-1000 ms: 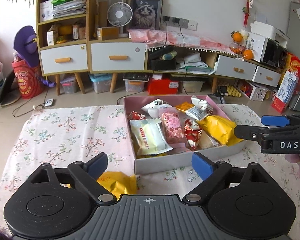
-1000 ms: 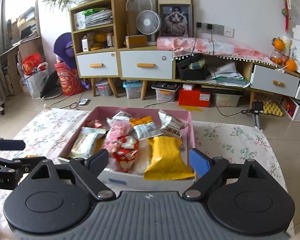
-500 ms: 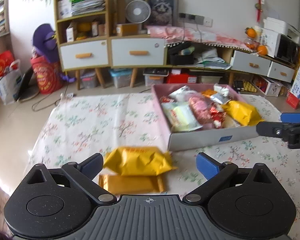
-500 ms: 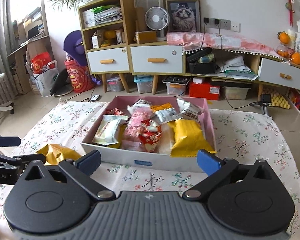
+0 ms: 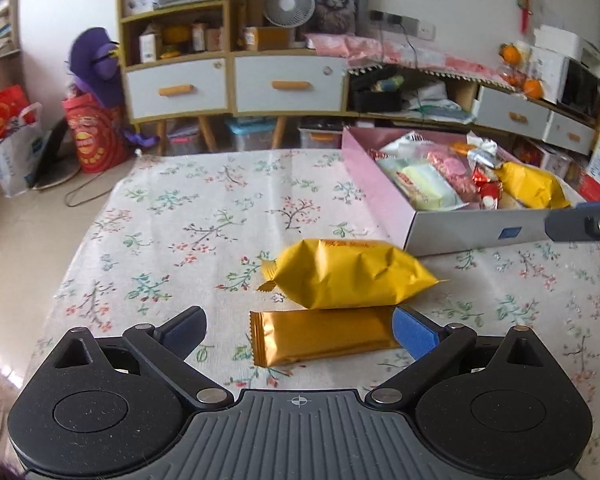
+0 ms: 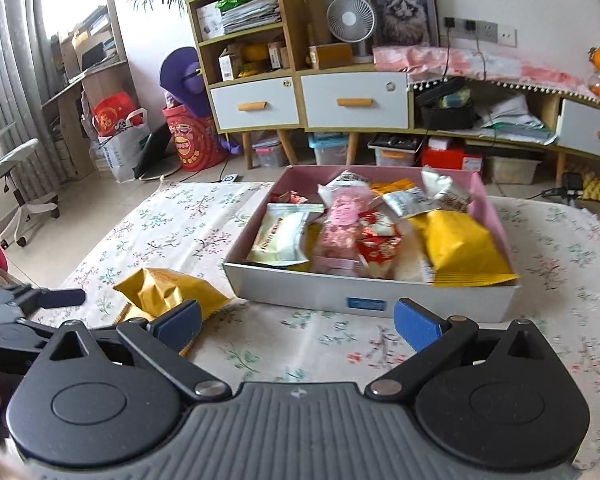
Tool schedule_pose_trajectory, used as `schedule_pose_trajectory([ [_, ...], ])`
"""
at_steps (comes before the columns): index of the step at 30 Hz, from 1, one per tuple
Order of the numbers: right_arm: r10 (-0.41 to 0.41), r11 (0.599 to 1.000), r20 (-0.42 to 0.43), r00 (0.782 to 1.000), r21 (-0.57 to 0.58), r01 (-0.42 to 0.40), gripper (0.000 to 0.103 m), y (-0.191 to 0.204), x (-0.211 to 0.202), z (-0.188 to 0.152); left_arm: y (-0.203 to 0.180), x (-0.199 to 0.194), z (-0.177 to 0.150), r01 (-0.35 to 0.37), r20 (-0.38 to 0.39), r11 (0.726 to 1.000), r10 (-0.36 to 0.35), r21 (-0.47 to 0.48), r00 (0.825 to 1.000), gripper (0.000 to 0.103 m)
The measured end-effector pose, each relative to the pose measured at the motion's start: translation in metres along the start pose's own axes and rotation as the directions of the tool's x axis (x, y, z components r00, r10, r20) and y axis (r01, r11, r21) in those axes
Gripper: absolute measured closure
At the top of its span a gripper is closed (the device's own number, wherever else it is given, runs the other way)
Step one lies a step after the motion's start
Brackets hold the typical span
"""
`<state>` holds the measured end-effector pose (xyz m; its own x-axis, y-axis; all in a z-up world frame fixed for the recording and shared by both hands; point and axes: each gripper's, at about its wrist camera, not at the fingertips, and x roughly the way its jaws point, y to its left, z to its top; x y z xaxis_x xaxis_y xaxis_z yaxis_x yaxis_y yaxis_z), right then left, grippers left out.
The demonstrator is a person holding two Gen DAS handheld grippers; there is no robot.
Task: Organize snacks
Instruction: 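Grasp the gold bar packet with the left tool while the right grasps a yellow packet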
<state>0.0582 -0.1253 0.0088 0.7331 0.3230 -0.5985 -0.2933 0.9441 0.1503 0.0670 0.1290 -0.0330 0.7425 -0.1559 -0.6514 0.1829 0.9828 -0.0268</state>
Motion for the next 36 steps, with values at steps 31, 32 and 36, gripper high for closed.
schedule_pose_trajectory([
  [31, 0.315, 0.946, -0.124, 0.941, 0.118, -0.301, 0.061, 0.04, 0.065, 0.007, 0.004, 0.012, -0.012, 0.344, -0.164, 0.909, -0.312, 0.234, 0.936, 0.039],
  [32, 0.323, 0.944, -0.133, 0.937, 0.116, -0.309, 0.061, 0.042, 0.063, 0.006, 0.003, 0.009, -0.014, 0.355, -0.171, 0.905, -0.321, 0.234, 0.932, 0.039],
  [36, 0.358, 0.934, -0.2, 0.912, 0.062, -0.353, 0.061, 0.054, 0.06, 0.004, 0.002, -0.003, -0.022, 0.378, -0.176, 0.896, -0.344, 0.231, 0.922, 0.039],
])
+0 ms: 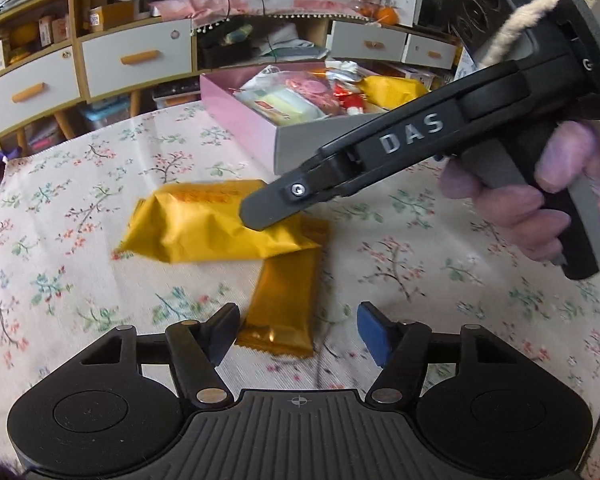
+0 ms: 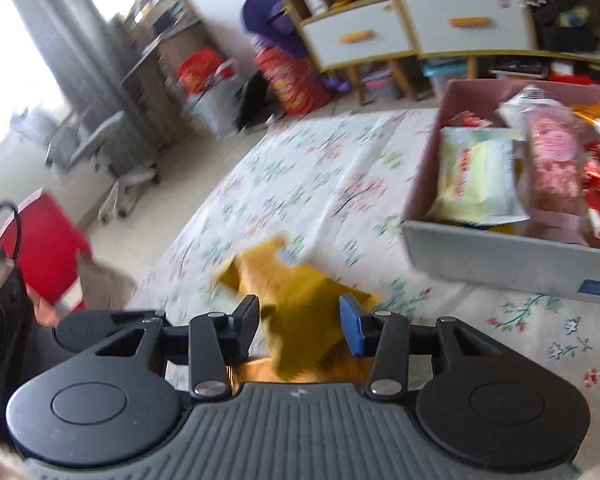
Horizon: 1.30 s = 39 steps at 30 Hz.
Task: Organize snacks
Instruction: 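Grasp the gold bar packet with the left tool while the right grasps a yellow packet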
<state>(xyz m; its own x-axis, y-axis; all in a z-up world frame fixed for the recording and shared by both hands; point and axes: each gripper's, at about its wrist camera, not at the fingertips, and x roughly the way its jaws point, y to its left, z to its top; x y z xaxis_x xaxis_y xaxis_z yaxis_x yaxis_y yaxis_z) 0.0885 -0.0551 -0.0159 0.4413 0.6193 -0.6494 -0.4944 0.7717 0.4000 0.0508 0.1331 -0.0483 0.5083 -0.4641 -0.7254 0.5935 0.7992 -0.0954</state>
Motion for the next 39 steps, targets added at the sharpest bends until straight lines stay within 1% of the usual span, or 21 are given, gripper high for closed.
schedule_pose_trajectory([
  [2, -0.026, 0.998, 0.009, 1.0, -0.052, 0.026, 0.059, 0.006, -0.002, 0.001, -0.001, -0.001, -0.003, -0.017, 0.015, 1.0, 0.017, -0.014, 1.0, 0.039],
  [4, -0.038, 0.996, 0.027, 0.999, -0.079, 0.04, 0.041, 0.009, -0.004, 0.004, 0.0, 0.0, -0.004, -0.016, 0.029, 0.999, 0.017, -0.041, 0.999, 0.039],
  [7, -0.047, 0.991, 0.051, 0.998, -0.121, 0.053, 0.036, 0.013, -0.003, 0.009, 0.001, 0.003, -0.003, -0.018, 0.052, 0.998, 0.021, -0.062, 0.998, 0.039],
  [11, -0.045, 0.982, 0.037, 0.998, -0.181, 0.051, 0.036, 0.019, 0.012, 0.013, -0.003, 0.008, -0.003, -0.02, 0.076, 0.997, 0.026, -0.077, 0.997, 0.04],
  [14, -0.061, 0.971, 0.015, 0.998, -0.23, 0.063, 0.039, 0.027, 0.027, 0.014, -0.007, 0.01, -0.001, -0.019, 0.084, 0.997, 0.025, -0.073, 0.996, 0.04],
  [16, -0.074, 0.964, -0.005, 0.997, -0.257, 0.071, 0.051, 0.03, 0.033, 0.012, -0.009, 0.01, -0.001, -0.019, 0.083, 0.998, 0.025, -0.066, 0.996, 0.043],
  [17, -0.088, 0.959, -0.016, 0.996, -0.272, 0.08, 0.055, 0.032, 0.037, 0.011, -0.01, 0.01, -0.002, -0.022, 0.082, 0.998, 0.027, -0.063, 0.996, 0.045],
  [18, -0.098, 0.953, -0.018, 0.995, -0.288, 0.088, 0.063, 0.034, 0.039, 0.009, -0.011, 0.009, -0.001, -0.03, 0.08, 0.998, 0.034, -0.06, 0.996, 0.046],
  [19, -0.099, 0.95, -0.014, 0.995, -0.299, 0.09, 0.065, 0.035, 0.037, 0.008, -0.012, 0.009, -0.002, -0.038, 0.077, 0.997, 0.043, -0.06, 0.996, 0.05],
  [23, -0.109, 0.949, 0.001, 0.994, -0.298, 0.104, 0.066, 0.03, 0.022, 0.006, -0.013, 0.008, 0.001, -0.083, 0.054, 0.994, 0.088, -0.076, 0.995, 0.061],
  [25, -0.125, 0.952, 0.013, 0.992, -0.28, 0.124, 0.067, 0.024, 0.013, 0.007, -0.016, 0.008, 0.003, -0.108, 0.036, 0.991, 0.112, -0.083, 0.993, 0.064],
  [30, -0.162, 0.954, 0.025, 0.986, -0.252, 0.164, 0.067, 0.009, -0.019, 0.004, -0.026, 0.014, 0.014, -0.174, -0.026, 0.983, 0.173, -0.054, 0.985, 0.065],
  [34, -0.197, 0.947, 0.027, 0.98, -0.255, 0.197, 0.067, 0.006, -0.04, -0.006, -0.029, 0.018, 0.024, -0.213, -0.075, 0.971, 0.206, -0.105, 0.976, 0.065],
  [39, -0.25, 0.945, 0.019, 0.968, -0.211, 0.249, 0.067, -0.002, -0.053, -0.017, -0.035, 0.021, 0.032, -0.257, -0.12, 0.954, 0.241, -0.155, 0.963, 0.065],
])
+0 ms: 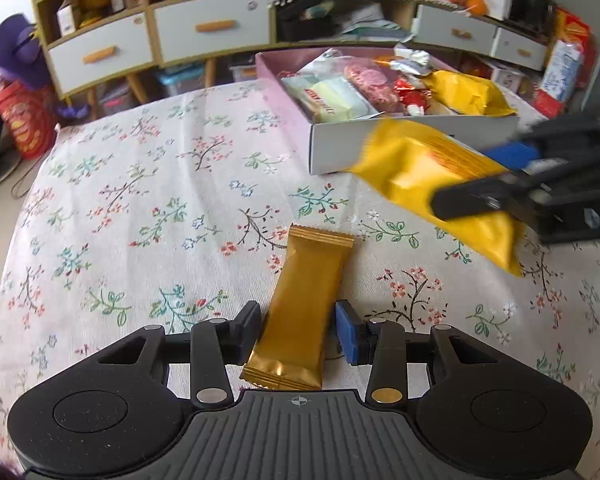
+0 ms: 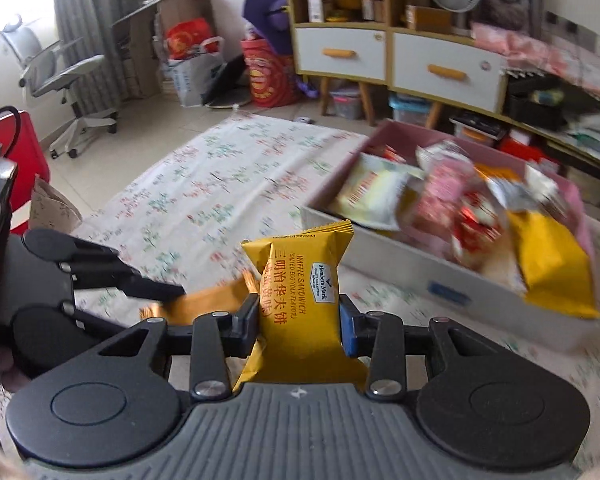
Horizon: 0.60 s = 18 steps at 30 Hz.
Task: Organize snacks
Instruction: 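Grasp the gold bar packet with the left tool while the right grasps a yellow packet, then carry the gold bar and yellow packets over the pink box with both tools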
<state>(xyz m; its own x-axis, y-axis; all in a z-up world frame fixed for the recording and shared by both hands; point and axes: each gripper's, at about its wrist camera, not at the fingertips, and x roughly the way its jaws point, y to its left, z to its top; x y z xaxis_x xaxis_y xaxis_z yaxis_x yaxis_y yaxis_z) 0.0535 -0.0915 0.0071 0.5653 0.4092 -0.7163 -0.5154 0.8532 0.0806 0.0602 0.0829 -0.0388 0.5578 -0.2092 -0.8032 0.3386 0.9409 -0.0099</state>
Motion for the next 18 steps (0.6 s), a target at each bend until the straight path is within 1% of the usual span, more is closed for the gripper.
schedule_pose_trajectory([
  [4, -0.04, 0.998, -0.016, 0.999, 0.039, 0.041, 0.067, -0.007, -0.005, -0.01, -0.005, 0.0, 0.001, -0.038, -0.02, 0.997, 0.037, -0.073, 0.999, 0.065],
  [8, -0.106, 0.992, -0.062, 0.992, 0.065, 0.11, 0.067, -0.014, -0.004, -0.019, -0.014, -0.003, -0.001, -0.088, -0.028, 0.984, 0.085, -0.157, 0.996, 0.065],
  [10, -0.128, 0.989, -0.083, 0.988, 0.067, 0.134, 0.066, -0.016, -0.002, -0.024, -0.019, -0.004, -0.003, -0.106, -0.022, 0.978, 0.103, -0.178, 0.994, 0.065],
  [13, -0.139, 0.987, -0.085, 0.987, 0.073, 0.145, 0.065, -0.019, -0.005, -0.031, -0.022, -0.007, -0.007, -0.098, 0.007, 0.972, 0.102, -0.211, 0.995, 0.072],
  [16, -0.143, 0.983, -0.073, 0.987, 0.103, 0.15, 0.061, -0.023, -0.008, -0.033, -0.018, -0.007, -0.006, -0.075, 0.015, 0.967, 0.081, -0.244, 0.997, 0.076],
  [18, -0.143, 0.981, -0.069, 0.987, 0.119, 0.151, 0.061, -0.025, -0.01, -0.035, -0.013, -0.008, -0.006, -0.05, 0.019, 0.96, 0.057, -0.274, 0.998, 0.077],
])
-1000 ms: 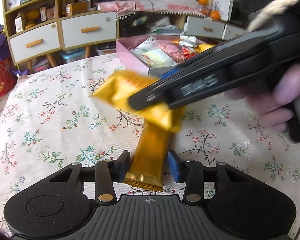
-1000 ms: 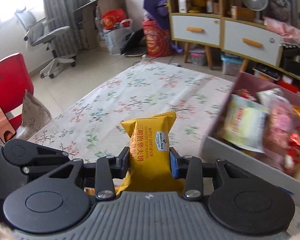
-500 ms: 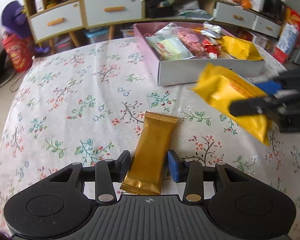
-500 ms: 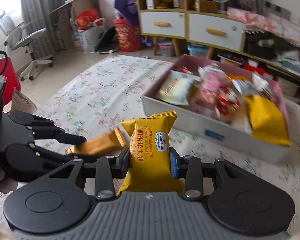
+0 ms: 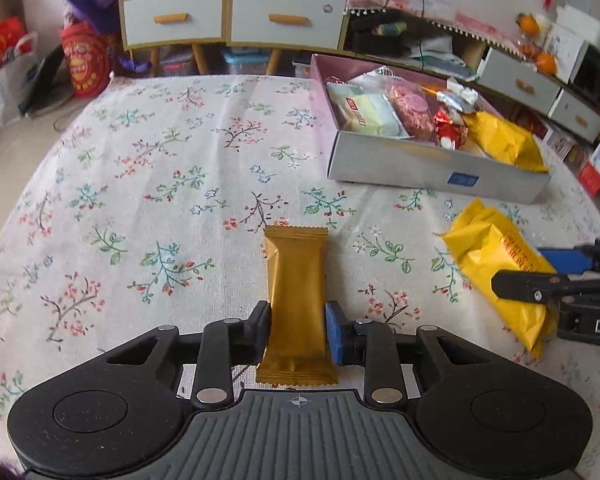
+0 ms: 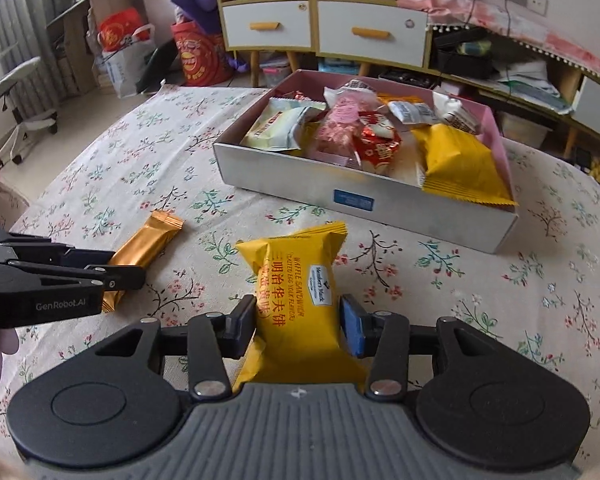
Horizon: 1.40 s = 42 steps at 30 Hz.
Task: Organize snacks
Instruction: 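Carry the gold bar and yellow packets over the pink box with both tools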
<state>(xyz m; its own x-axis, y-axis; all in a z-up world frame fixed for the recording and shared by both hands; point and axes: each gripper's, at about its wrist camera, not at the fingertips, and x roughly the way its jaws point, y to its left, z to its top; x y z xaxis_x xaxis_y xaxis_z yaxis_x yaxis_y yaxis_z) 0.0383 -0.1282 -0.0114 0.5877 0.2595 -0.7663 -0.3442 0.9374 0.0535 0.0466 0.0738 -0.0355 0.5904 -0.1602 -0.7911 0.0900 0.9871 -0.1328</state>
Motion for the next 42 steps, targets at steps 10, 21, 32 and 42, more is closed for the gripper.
schedule_pose_trajectory([
  [10, 0.03, 0.999, 0.002, 1.0, 0.04, -0.03, 0.068, -0.008, -0.002, 0.0, 0.004, -0.001, 0.001, 0.064, -0.01, 0.995, -0.065, -0.079, 0.998, 0.077],
  [21, 0.081, 0.98, 0.054, 0.995, 0.177, -0.089, 0.072, -0.028, -0.012, 0.013, -0.008, -0.019, 0.024, 0.137, 0.057, 0.98, -0.13, -0.146, 0.99, 0.077],
  [32, 0.117, 0.942, 0.171, 0.978, 0.294, -0.164, 0.072, -0.052, -0.022, 0.033, -0.019, -0.023, 0.057, 0.188, 0.142, 0.97, -0.166, -0.157, 0.976, 0.077],
  [42, 0.016, 0.937, 0.216, 0.976, 0.338, -0.09, 0.072, -0.078, 0.003, 0.059, -0.048, 0.018, 0.099, 0.202, 0.158, 0.976, -0.188, -0.081, 0.969, 0.077],
])
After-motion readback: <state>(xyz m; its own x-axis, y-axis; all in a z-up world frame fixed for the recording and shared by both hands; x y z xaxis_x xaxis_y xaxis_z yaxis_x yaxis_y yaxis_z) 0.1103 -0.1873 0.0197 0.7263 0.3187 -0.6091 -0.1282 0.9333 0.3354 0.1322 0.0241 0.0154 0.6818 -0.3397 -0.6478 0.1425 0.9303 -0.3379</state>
